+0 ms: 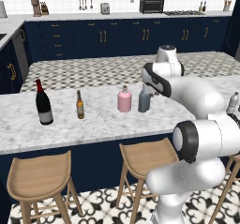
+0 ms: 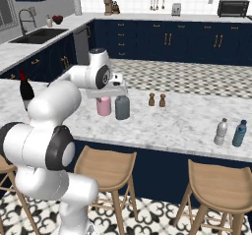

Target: Move the plastic bottles in the middle to the plastics group, and the glass bottles in the middle to the glass group.

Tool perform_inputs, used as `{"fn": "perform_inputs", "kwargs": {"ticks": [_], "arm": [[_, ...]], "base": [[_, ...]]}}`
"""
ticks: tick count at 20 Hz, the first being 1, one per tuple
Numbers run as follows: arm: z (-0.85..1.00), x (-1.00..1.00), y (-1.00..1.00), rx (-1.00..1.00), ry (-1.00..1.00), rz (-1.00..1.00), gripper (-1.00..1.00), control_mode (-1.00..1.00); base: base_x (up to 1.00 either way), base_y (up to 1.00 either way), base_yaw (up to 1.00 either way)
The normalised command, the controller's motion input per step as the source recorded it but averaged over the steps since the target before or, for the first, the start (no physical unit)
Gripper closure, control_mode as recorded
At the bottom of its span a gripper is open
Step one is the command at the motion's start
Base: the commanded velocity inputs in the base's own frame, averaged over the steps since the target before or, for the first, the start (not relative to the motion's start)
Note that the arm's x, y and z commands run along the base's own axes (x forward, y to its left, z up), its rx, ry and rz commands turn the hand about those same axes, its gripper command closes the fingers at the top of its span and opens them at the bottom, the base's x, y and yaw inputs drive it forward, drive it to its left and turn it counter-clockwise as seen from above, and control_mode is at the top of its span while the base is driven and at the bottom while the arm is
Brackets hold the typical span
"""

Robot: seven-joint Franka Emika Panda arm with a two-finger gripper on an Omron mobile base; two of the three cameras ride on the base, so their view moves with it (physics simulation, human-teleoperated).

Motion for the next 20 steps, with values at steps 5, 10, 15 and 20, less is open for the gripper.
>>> {"fn": "perform_inputs", "kwargs": {"ticks": [5, 10, 15, 20], "arm": [[0.01, 0.0, 0.19, 0.1, -0.14, 0.08, -1.0, -1.0], [0.08, 0.19, 0.11, 0.02, -0.08, 0.04, -1.0, -1.0], [0.1, 0.23, -0.02, 0.0, 0.0, 0.01, -1.0, -1.0], [0.0, 0.4, -0.07, 0.0, 0.0, 0.0, -1.0, -1.0]], "base": [[0.0, 0.0, 0.0], [0.0, 0.0, 0.0], [0.0, 0.0, 0.0], [0.0, 0.0, 0.0]]}}
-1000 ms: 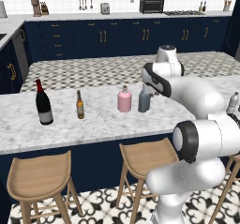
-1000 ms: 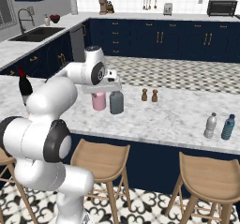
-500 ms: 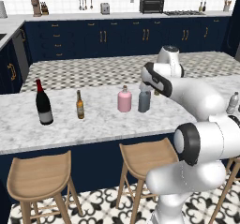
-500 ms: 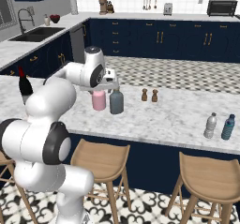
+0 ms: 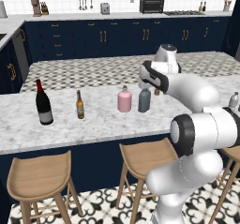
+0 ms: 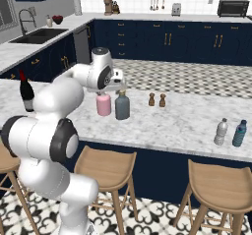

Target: Move the plastic bottles in the middle to the plastics group, and the glass bottles in the middle to the glass group.

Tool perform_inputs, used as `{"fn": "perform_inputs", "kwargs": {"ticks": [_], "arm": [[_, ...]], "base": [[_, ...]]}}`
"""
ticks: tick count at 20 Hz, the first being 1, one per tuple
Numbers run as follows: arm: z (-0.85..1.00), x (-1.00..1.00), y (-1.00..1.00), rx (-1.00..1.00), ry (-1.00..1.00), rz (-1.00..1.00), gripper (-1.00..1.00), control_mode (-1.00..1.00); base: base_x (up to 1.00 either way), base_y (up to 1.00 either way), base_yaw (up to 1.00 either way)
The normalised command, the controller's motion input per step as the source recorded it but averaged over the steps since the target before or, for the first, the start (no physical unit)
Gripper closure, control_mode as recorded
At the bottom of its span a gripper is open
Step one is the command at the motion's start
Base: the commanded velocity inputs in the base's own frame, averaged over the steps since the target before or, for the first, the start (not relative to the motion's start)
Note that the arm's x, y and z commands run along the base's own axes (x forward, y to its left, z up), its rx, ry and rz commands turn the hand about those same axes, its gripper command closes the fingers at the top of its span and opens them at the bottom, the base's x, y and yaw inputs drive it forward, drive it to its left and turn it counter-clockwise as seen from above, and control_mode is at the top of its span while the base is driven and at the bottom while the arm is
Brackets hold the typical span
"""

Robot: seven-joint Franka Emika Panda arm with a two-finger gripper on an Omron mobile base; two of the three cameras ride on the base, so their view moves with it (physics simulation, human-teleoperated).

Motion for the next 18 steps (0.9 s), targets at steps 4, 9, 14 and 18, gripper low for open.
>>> {"fn": "perform_inputs", "kwargs": {"ticks": [4, 9, 14, 18], "arm": [[0.0, 0.48, -0.19, 0.0, -0.01, 0.0, -1.0, -1.0], [0.0, 0.31, -0.03, 0.0, 0.0, 0.0, -1.0, -1.0], [-0.01, 0.26, -0.03, 0.0, 0.0, 0.0, -1.0, -1.0], [-0.13, 0.06, 0.0, 0.0, 0.0, 0.0, -1.0, -1.0]], "base": [[0.0, 0.0, 0.0], [0.0, 0.0, 0.0], [0.0, 0.0, 0.0], [0.0, 0.0, 0.0]]}}
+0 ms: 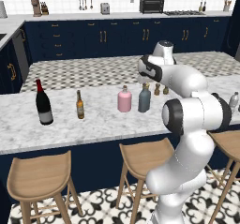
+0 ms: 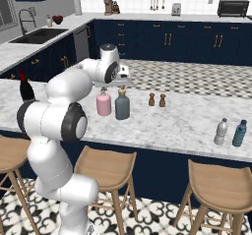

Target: Move the plastic bottles in the middle to the plastics group, and the glass bottles in the middle to the glass group.

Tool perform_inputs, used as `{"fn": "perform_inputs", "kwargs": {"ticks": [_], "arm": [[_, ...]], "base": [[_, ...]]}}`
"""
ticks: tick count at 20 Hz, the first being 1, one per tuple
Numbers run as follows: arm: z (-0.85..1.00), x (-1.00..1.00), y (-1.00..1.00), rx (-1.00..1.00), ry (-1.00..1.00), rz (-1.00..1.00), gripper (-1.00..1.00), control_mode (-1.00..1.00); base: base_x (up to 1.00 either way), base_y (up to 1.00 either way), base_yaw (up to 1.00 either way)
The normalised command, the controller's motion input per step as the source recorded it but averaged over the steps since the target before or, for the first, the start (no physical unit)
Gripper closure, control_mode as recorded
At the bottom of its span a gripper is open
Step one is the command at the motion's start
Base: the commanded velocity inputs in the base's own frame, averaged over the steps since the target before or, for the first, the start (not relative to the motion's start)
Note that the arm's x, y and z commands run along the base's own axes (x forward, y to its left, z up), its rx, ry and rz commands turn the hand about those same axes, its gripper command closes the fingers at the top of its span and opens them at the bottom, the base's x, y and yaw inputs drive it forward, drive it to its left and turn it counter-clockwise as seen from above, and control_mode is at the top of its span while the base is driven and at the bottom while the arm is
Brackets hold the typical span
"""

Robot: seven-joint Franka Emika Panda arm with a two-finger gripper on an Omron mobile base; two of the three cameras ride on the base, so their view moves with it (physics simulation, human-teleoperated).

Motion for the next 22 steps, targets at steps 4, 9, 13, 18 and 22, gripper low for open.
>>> {"fn": "perform_inputs", "kwargs": {"ticks": [4, 9, 13, 18, 22], "arm": [[-0.36, 0.28, 0.0, 0.0, 0.0, 0.0, -1.0, -1.0], [-0.08, 0.11, 0.0, 0.0, 0.0, 0.0, -1.0, -1.0], [0.0, 0.04, -0.04, 0.0, -0.05, 0.0, -1.0, -1.0], [0.08, 0.18, -0.27, 0.0, -0.01, 0.0, -1.0, -1.0], [0.02, 0.32, -0.11, 0.0, 0.0, 0.0, -1.0, -1.0]], "base": [[0.0, 0.0, 0.0], [0.0, 0.0, 0.0], [0.0, 0.0, 0.0], [0.0, 0.0, 0.0], [0.0, 0.0, 0.0]]}}
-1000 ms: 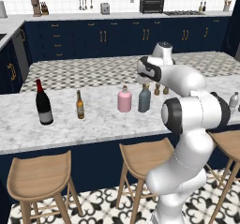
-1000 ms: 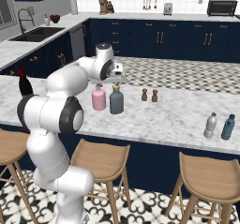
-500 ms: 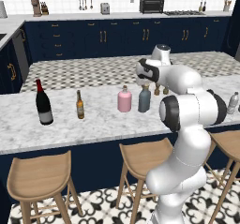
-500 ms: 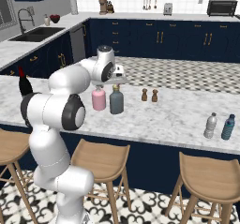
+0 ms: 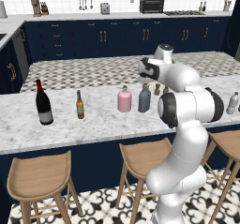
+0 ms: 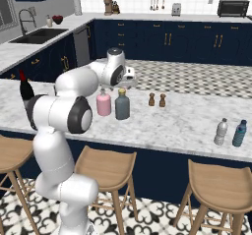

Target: Move the plastic bottles in the middle to the plastics group, and the glass bottles in the middle to the glass group.

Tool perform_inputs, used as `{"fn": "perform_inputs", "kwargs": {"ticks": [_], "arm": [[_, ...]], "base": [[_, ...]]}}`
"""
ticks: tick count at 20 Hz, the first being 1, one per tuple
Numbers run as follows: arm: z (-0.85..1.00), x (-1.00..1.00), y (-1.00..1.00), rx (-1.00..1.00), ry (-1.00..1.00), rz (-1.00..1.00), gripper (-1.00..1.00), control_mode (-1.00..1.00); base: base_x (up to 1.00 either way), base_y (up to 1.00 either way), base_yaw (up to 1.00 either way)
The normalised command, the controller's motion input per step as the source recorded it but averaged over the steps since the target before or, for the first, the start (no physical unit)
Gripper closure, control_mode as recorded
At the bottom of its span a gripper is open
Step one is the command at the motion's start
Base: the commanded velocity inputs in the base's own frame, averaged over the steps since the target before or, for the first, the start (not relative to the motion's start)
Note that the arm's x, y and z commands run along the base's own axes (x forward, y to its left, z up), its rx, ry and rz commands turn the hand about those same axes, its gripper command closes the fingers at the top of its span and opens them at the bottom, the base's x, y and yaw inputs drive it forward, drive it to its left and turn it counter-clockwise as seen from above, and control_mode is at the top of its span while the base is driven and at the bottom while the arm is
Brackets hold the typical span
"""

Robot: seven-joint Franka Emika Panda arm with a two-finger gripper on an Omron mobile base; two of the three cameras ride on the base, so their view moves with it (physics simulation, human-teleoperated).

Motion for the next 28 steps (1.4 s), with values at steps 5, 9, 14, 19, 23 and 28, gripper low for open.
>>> {"fn": "perform_inputs", "kwargs": {"ticks": [5, 9, 14, 19, 23, 28], "arm": [[-0.1, 0.34, 0.0, 0.0, 0.01, 0.0, -1.0, -1.0], [-0.19, 0.35, 0.0, 0.0, 0.0, 0.0, -1.0, -1.0], [-0.17, 0.3, 0.0, 0.0, 0.0, 0.0, -1.0, -1.0], [-0.03, 0.03, 0.0, 0.0, 0.0, 0.0, -1.0, -1.0], [0.0, -0.13, 0.0, 0.0, 0.0, 0.0, -1.0, -1.0], [0.0, -0.08, 0.0, 0.0, 0.0, 0.0, -1.0, -1.0]], "base": [[0.0, 0.0, 0.0], [0.0, 0.0, 0.0], [0.0, 0.0, 0.0], [0.0, 0.0, 0.0], [0.0, 0.0, 0.0], [0.0, 0.0, 0.0]]}}
